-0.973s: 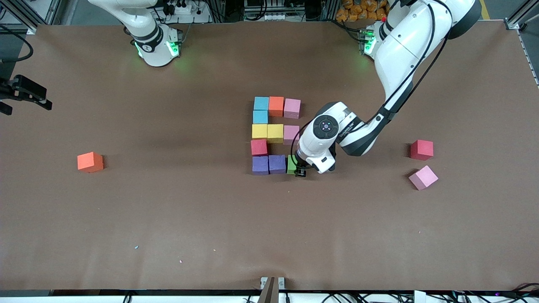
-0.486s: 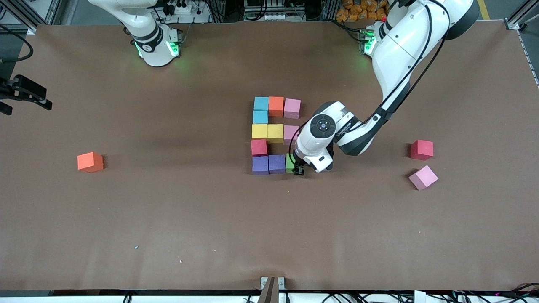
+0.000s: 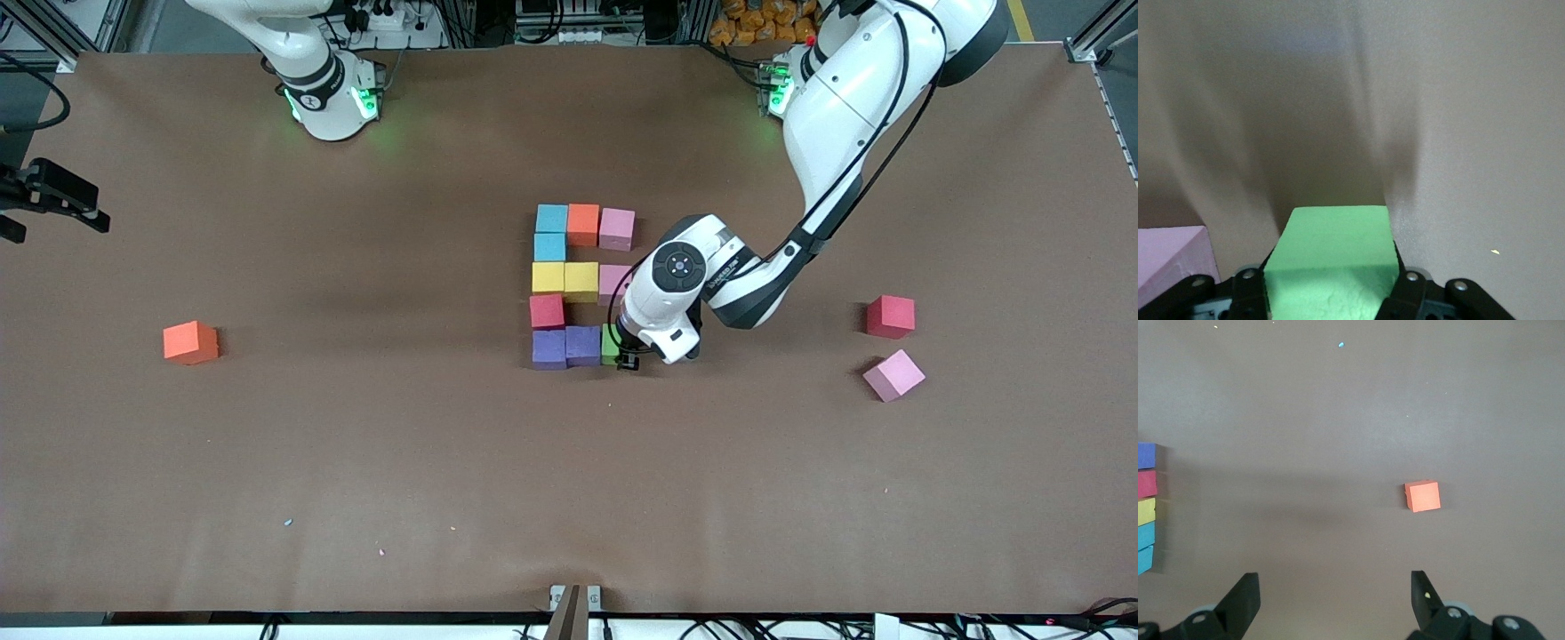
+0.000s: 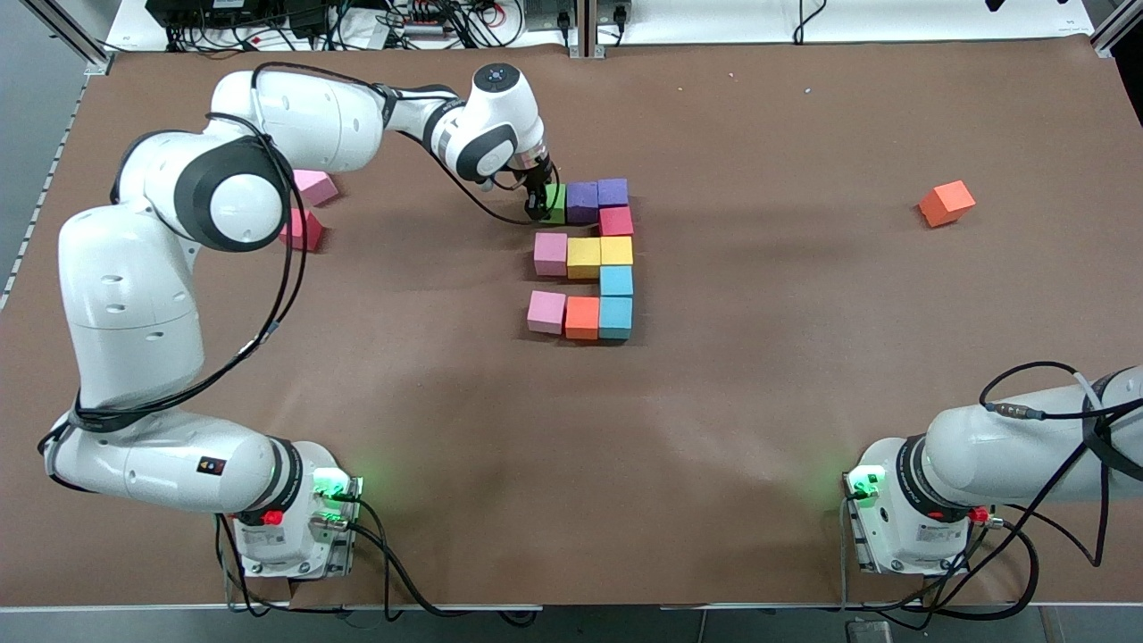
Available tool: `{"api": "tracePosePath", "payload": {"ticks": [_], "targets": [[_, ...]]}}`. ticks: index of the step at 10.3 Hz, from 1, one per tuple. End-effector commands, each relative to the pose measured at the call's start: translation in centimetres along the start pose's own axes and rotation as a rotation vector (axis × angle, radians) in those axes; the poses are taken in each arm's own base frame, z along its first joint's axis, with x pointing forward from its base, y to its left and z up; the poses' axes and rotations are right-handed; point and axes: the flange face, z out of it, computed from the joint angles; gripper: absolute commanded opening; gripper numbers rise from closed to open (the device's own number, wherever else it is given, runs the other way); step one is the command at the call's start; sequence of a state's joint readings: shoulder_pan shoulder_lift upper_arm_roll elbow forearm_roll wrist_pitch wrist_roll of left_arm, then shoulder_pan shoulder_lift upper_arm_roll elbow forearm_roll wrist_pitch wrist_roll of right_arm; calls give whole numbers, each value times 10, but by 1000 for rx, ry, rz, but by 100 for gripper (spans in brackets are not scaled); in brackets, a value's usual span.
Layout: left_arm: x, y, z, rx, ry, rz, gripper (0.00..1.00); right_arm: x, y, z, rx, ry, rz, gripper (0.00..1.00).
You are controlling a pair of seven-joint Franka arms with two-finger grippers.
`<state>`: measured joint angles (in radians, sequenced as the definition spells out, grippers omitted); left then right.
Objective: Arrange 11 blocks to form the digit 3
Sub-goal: 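Lower the green cube next to the purple cube with the left gripper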
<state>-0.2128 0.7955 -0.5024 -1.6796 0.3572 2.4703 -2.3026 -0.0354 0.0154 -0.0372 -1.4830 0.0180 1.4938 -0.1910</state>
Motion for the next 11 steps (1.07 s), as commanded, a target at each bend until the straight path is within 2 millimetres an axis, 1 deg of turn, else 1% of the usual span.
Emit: {"api": "tracePosePath", "payload": {"ticks": [1, 2, 3, 4, 5, 6, 8, 11], "targets": [[0, 6, 4, -12, 3, -17, 7, 0, 4, -3, -5, 4, -6, 100], [-1, 8, 2, -14, -1, -22, 8, 0, 4, -3, -5, 4, -6, 100], [-1, 9, 0, -18, -4, -26, 12, 0, 3, -3, -5, 4, -7, 100], [-1, 10, 0, -21, -2, -17, 32, 0, 3, -3, -5, 4, -7, 100], [-1, 10, 0, -22, -1, -13, 92, 0, 3, -3, -5, 4, -7, 100], [-4, 8, 0, -19, -4, -14, 100, 0, 3, -3, -5, 4, -7, 100], [-3, 9, 0, -20, -5, -22, 100, 0, 3, -3, -5, 4, -7, 100], [-4, 10, -8, -30, -4, -21, 100, 1, 3, -4, -5, 5, -7, 100]]}}
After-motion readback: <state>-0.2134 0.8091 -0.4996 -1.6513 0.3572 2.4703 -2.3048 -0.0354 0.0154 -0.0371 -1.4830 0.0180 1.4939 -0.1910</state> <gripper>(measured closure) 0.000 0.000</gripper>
